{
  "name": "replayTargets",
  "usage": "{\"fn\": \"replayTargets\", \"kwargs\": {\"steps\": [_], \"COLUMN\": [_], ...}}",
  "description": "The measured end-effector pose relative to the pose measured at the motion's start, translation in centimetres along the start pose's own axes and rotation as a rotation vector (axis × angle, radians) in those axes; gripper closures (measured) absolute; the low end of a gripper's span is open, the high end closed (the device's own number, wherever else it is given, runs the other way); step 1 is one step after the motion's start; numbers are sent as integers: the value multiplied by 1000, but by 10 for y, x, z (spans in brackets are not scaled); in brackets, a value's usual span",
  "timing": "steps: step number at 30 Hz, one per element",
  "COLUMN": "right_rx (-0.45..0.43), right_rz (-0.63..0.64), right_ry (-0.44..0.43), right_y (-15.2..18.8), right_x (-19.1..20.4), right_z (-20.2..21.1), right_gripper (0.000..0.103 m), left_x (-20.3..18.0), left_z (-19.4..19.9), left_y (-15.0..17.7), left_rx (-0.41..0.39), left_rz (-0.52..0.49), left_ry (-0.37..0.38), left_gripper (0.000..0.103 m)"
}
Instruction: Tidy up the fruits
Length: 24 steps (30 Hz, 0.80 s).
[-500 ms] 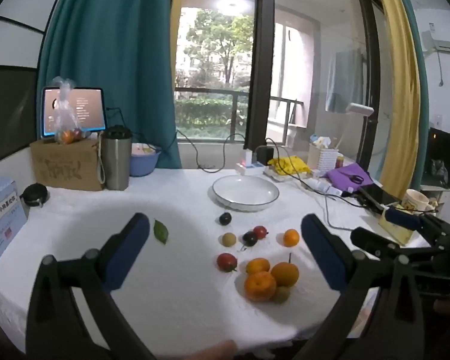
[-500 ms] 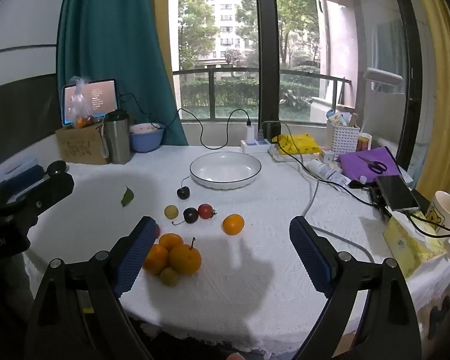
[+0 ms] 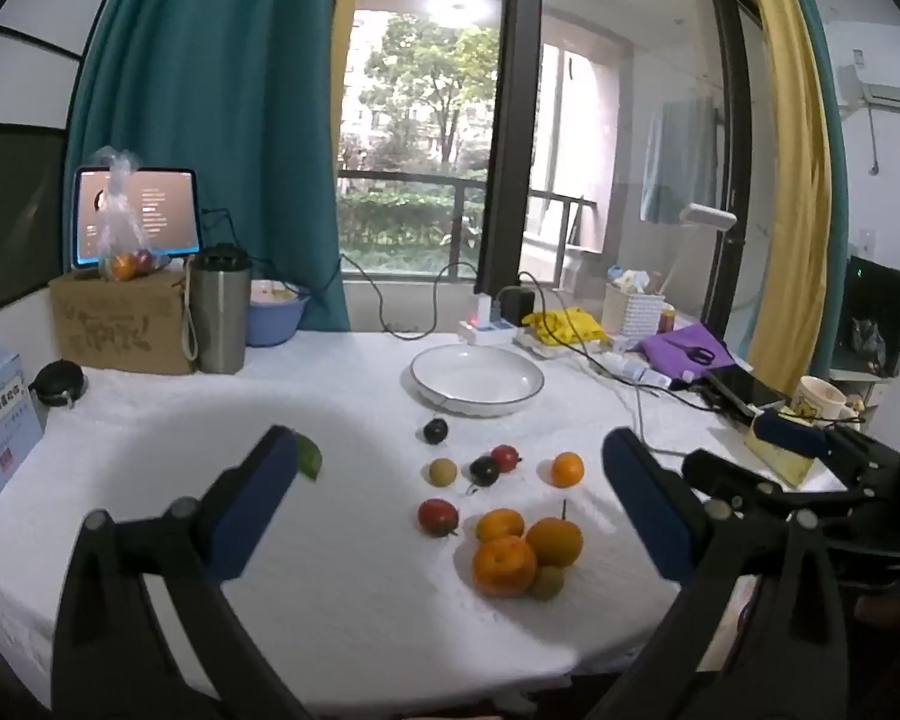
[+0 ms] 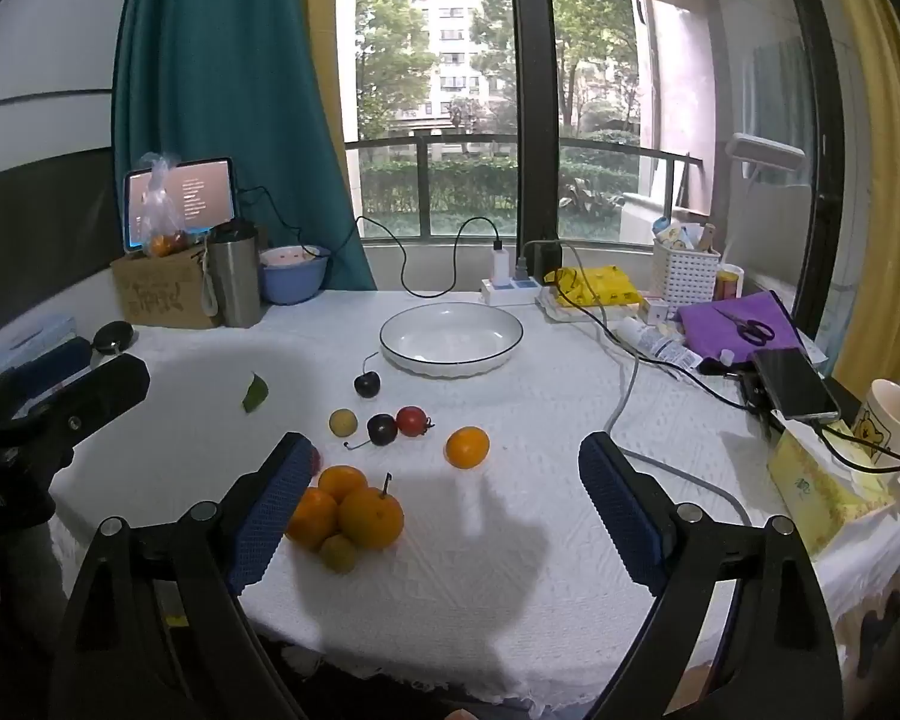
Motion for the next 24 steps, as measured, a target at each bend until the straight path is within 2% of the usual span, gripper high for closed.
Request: {"fn": "replayTargets", "kwargs": {"steps": [24], "right_rx": [5], "right_rz": [-2], "right_ry": [-3], "right_y": [2], "right_x": [2], "right_z": [-2], "right_gripper": [10], "left_x": [5], "left_z": [0], "left_y": [-1], "left_rx": [5], "left_rz": [2], "left_ry": [9], "left_gripper": [1]}}
Point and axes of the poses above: each gripper's, at about its wrist camera, not at the fingertips, and z roughly against the way its jaws point, x to its left, y to its underside, the point moved 3 cm from there along -z, roughly the way its jaws point, and after that the axes turned 3 degrees about -x, right-handed, at the moved point
